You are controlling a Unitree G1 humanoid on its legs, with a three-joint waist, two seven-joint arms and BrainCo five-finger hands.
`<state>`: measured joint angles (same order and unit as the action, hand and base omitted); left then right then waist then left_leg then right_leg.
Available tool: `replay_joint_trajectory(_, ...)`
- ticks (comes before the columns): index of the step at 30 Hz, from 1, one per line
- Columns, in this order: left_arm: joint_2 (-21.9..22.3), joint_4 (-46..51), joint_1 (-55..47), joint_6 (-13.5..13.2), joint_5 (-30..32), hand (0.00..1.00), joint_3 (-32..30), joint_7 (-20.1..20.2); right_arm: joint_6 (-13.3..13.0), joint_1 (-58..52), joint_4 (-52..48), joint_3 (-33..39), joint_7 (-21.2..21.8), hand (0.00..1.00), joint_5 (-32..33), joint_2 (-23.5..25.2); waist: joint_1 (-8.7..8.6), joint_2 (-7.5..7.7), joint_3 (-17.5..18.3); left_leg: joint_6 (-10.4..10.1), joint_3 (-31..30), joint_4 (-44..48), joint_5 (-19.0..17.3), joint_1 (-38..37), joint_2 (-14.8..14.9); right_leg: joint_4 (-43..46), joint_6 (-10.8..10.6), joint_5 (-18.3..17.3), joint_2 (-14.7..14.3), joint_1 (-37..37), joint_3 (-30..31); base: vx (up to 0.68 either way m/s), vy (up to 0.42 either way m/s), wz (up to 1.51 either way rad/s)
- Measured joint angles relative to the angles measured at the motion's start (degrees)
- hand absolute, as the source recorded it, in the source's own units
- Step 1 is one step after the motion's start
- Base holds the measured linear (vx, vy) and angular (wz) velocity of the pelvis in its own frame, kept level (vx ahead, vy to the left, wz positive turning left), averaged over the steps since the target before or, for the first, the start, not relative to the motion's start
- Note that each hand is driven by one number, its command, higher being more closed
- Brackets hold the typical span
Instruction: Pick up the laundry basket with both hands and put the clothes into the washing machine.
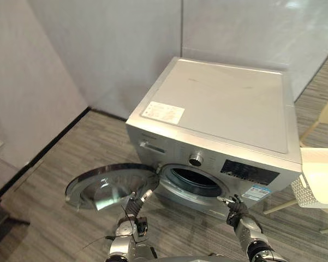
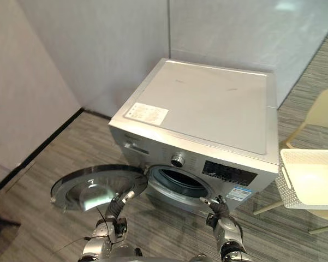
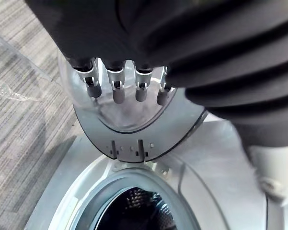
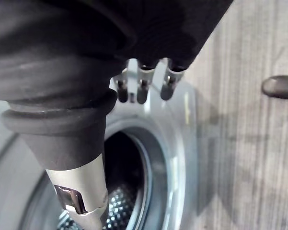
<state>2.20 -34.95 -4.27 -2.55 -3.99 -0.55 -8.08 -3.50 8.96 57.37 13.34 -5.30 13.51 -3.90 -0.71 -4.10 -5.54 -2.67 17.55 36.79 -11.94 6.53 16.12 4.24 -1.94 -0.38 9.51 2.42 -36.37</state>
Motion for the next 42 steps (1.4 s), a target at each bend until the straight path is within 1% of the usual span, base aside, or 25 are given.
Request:
replay_joint_trajectory(1, 0.23, 1.49, -0.41, 0.22, 0.01, 0.00, 0.24, -0.05, 0.00, -0.05, 0.00, 0.11, 0.00, 0.00, 0.00, 0.04, -0.28, -0.97, 0.00, -2.69, -2.04, -4.09, -1.19, -1.64, 0.13, 0.48, -0.15, 0.12, -0.42, -0.57, -0.22, -0.06, 0.194, 0.14)
replay_joint_trajectory(2, 0.55, 6.43, -1.22, 0.35, 0.14, 0.00, 1.34, -0.28, -0.02, -0.39, 0.45, 0.24, -0.03, 0.00, -0.03, -0.47, -0.51, -1.84, 0.48, -5.31, -4.20, -10.88, -2.67, -2.93, -1.93, 0.62, -0.48, 1.26, -0.17, -2.28, -0.25, -0.10, 0.245, 0.44)
replay_joint_trajectory(3, 0.40, 12.39, -1.39, 0.10, 0.14, 0.00, 2.91, -0.73, -0.01, -1.22, 0.57, 0.26, -0.05, 0.00, 0.00, -0.29, -0.80, -0.74, -0.13, -5.29, -5.30, -15.45, -2.64, -3.12, -3.92, 0.56, -0.69, 2.25, 0.67, -3.52, -1.41, -0.13, 0.244, 0.53)
replay_joint_trajectory(4, 0.30, 15.39, -1.41, -0.01, 0.14, 0.00, 3.46, -0.73, -0.01, -1.79, 0.60, 0.33, -0.05, 0.00, 0.00, -0.04, -0.85, -0.33, -0.29, -5.24, -6.01, -17.42, -2.64, -3.35, -4.57, 0.54, -0.51, 2.83, 1.02, -4.29, -1.72, -0.12, 0.204, 0.62)
replay_joint_trajectory(6, -1.38, 25.35, -2.46, -1.72, 0.09, 0.00, 5.48, -0.69, 0.06, -2.17, 2.99, 0.30, -1.08, 0.00, 0.82, 1.99, -0.63, 1.89, -1.06, -2.51, -6.81, -22.52, -0.12, -3.10, -7.06, 0.56, 0.40, 5.37, 2.75, -6.08, -1.13, -0.15, 0.195, 0.41)
replay_joint_trajectory(7, -1.86, 27.42, -3.15, -2.11, 0.09, 0.00, 5.51, -0.67, 0.06, -2.42, 3.34, 0.31, -1.19, 0.00, 1.34, 2.28, -0.65, 2.18, -0.99, -2.50, -6.90, -23.91, 0.68, -3.32, -7.59, 0.56, 0.37, 6.04, 3.20, -6.35, -0.93, -0.15, 0.135, 0.23)
replay_joint_trajectory(9, -2.85, 32.61, -5.07, -3.84, 0.52, 0.00, 5.62, -0.92, -0.05, -3.51, 4.22, 0.19, -2.08, 0.00, 1.74, 2.28, -0.48, 2.83, -0.93, -1.31, -6.85, -30.90, 4.75, -5.54, -10.45, 0.56, 0.14, 7.58, 5.40, -6.86, 0.65, -0.15, 0.095, 0.19)
replay_joint_trajectory(13, -3.00, 36.23, -6.10, -4.87, 2.79, 0.00, 6.96, -2.54, -0.12, -4.91, 4.07, -2.01, -2.24, 0.00, 1.66, 2.81, 0.75, 3.87, -1.13, -0.46, -5.45, -34.48, 6.34, -6.79, -12.07, 0.52, -0.07, 9.64, 6.76, -7.84, 1.95, -0.11, 0.048, -0.08)
replay_joint_trajectory(15, -2.86, 37.88, -6.32, -4.90, 5.07, 0.00, 7.23, -3.38, -0.19, -6.65, 2.20, -4.06, -2.21, 0.00, 1.64, 4.05, 1.45, 4.93, -1.09, -0.16, -3.95, -35.68, 6.43, -8.18, -11.31, 1.13, -0.03, 11.09, 6.42, -7.94, 2.01, -0.07, 0.012, -0.23)
replay_joint_trajectory(16, -2.26, 38.53, -6.32, -4.91, 6.50, 0.00, 7.21, -4.14, -0.24, -7.62, 0.85, -5.28, -2.10, 0.00, 1.58, 4.71, 1.45, 4.79, -0.99, 0.30, -3.34, -35.70, 6.69, -8.26, -9.55, 2.51, 0.66, 13.02, 5.25, -8.65, 2.95, -0.07, -0.012, -0.17)
replay_joint_trajectory(17, -1.98, 38.92, -6.31, -4.94, 7.12, 0.00, 7.17, -4.69, -0.22, -8.01, 0.02, -5.57, -2.09, 0.00, 1.59, 5.17, 1.42, 4.63, -1.00, 0.71, -3.12, -35.64, 7.00, -8.24, -8.47, 4.48, 0.94, 12.85, 4.74, -9.41, 4.42, -0.05, -0.016, 0.01)
replay_joint_trajectory(18, -1.97, 39.01, -6.25, -5.03, 7.75, 0.00, 7.11, -5.79, -0.23, -9.30, -2.11, -6.41, -2.10, 0.00, 1.59, 6.07, 1.15, 4.68, -1.02, 0.58, -3.77, -35.51, 7.36, -8.09, -6.87, 11.99, 1.95, 9.96, 4.28, -11.70, 8.89, -0.01, -0.035, 0.23)
replay_joint_trajectory(19, -2.04, 39.02, -6.25, -5.00, 9.10, 0.00, 6.68, -7.03, -0.29, -11.04, -4.58, -7.20, -2.02, 0.00, 1.59, 6.58, 0.44, 5.83, -0.51, 0.03, -5.23, -35.44, 7.37, -7.78, -6.19, 18.21, 1.06, 7.10, 3.64, -13.03, 13.80, 0.01, -0.055, 0.41)
replay_joint_trajectory(21, -2.14, 38.87, -6.21, -4.51, 10.84, 0.00, 4.80, -8.63, -0.80, -13.26, -7.59, -7.49, -1.87, 0.00, 1.69, 6.92, -0.81, 8.09, 0.76, -1.17, -7.97, -36.13, 8.09, -6.90, -6.29, 21.92, 0.01, 4.58, 2.69, -14.22, 19.01, 0.03, -0.089, 0.68)
replay_joint_trajectory(23, -2.05, 38.88, -6.20, -4.01, 11.71, 0.00, 2.31, -9.76, -1.86, -14.62, -8.88, -7.37, -1.85, 0.00, 1.72, 6.37, -1.53, 8.69, 1.54, -2.57, -10.37, -38.04, 9.43, -6.57, -5.87, 21.96, -0.92, 2.87, 1.53, -14.23, 20.40, 0.08, -0.108, 0.55)
replay_joint_trajectory(24, -1.91, 38.88, -5.91, -3.51, 12.59, 0.00, -0.26, -10.56, -2.38, -14.84, -8.92, -7.32, -1.73, 0.00, 1.73, 6.02, -1.48, 9.56, 2.16, -3.12, -10.62, -38.47, 10.58, -6.12, -6.20, 20.29, -0.93, 0.29, 1.45, -13.89, 20.65, 0.11, -0.136, 0.27)
replay_joint_trajectory(26, -1.82, 38.87, -5.24, -2.42, 13.43, 0.00, -4.42, -12.25, -2.63, -14.93, -8.89, -7.06, -1.11, 0.00, 1.73, 5.63, -1.45, 10.92, 3.21, -3.51, -10.66, -38.50, 11.76, -4.99, -6.59, 14.00, -1.59, -1.85, 0.79, -11.94, 20.77, 0.14, -0.168, 0.03)
replay_joint_trajectory(28, -2.10, 38.91, -4.76, -1.41, 13.74, 0.00, -8.53, -14.21, -2.62, -15.01, -8.78, -6.35, -0.48, 0.00, 1.72, 5.64, -1.32, 10.51, 3.29, -3.77, -9.38, -38.54, 12.12, -4.67, -6.34, 5.55, -1.51, -1.75, -0.72, -8.59, 21.00, 0.12, -0.163, -0.17)
replay_joint_trajectory(30, -3.30, 38.95, -3.32, -0.78, 14.06, 0.00, -11.02, -15.62, -2.60, -14.90, -8.93, -6.35, 0.19, 0.00, 1.71, 5.57, -1.07, 10.13, 3.55, -4.35, -7.60, -39.22, 12.48, -5.07, -5.91, 1.40, -1.48, -1.49, -1.75, -7.54, 22.76, 0.05, -0.117, -0.36)
replay_joint_trajectory(33, -3.56, 38.74, -1.96, -0.17, 15.84, 0.00, -12.05, -15.91, -2.60, -15.12, -9.53, -6.45, 0.64, 0.00, 1.62, 4.68, -1.26, 8.59, 4.10, -5.37, -5.03, -40.79, 13.13, -6.43, -4.25, -0.73, -0.63, 0.46, -3.82, -7.53, 24.08, -0.01, -0.085, -0.44)
replay_joint_trajectory(34, -3.56, 38.58, -1.41, -0.13, 15.94, 0.00, -12.27, -15.91, -2.59, -15.16, -9.53, -6.45, 0.72, 0.00, 1.60, 4.48, -1.34, 8.54, 4.15, -5.37, -4.72, -40.88, 13.13, -6.48, -4.06, -1.05, -0.66, 0.67, -4.06, -7.53, 24.12, -0.05, -0.047, -0.28)
replay_joint_trajectory(36, -3.71, 35.88, 2.79, 0.20, 15.88, 0.00, -14.53, -15.98, -2.59, -15.89, -9.91, -6.58, 1.85, 0.00, 1.46, 3.73, -1.54, 8.61, 4.15, -5.39, -4.19, -40.76, 13.13, -5.21, -3.57, -2.96, -0.45, 2.32, -4.78, -7.93, 25.49, -0.12, -0.027, -0.20)
replay_joint_trajectory(38, -4.75, 33.59, 6.60, 1.02, 15.78, 0.00, -17.80, -16.41, -2.52, -17.02, -10.54, -7.21, 2.83, 0.00, 0.46, 3.58, -1.72, 9.45, 4.34, -5.53, -3.86, -40.83, 13.14, -3.46, -3.75, -5.09, -0.85, 3.00, -4.79, -8.86, 25.84, -0.14, -0.019, -0.13)
replay_joint_trajectory(39, -5.77, 32.31, 9.32, 1.67, 15.70, 0.00, -19.73, -17.51, -2.47, -18.34, -11.29, -7.85, 3.38, 0.00, -0.24, 3.59, -1.70, 9.95, 4.14, -5.73, -3.93, -41.02, 13.25, -2.22, -3.69, -6.31, -1.64, 3.58, -4.92, -9.53, 25.89, -0.12, -0.043, -0.02)
replay_joint_trajectory(42, -9.05, 29.54, 14.62, 2.48, 14.32, 0.00, -23.85, -19.55, -2.28, -19.67, -11.41, -8.87, 4.37, 0.00, -0.64, 3.38, -1.68, 10.46, 3.64, -6.27, -4.15, -42.41, 14.90, -0.52, -2.96, -6.77, -1.46, 3.97, -5.85, -11.92, 25.74, -0.09, -0.065, 0.00)
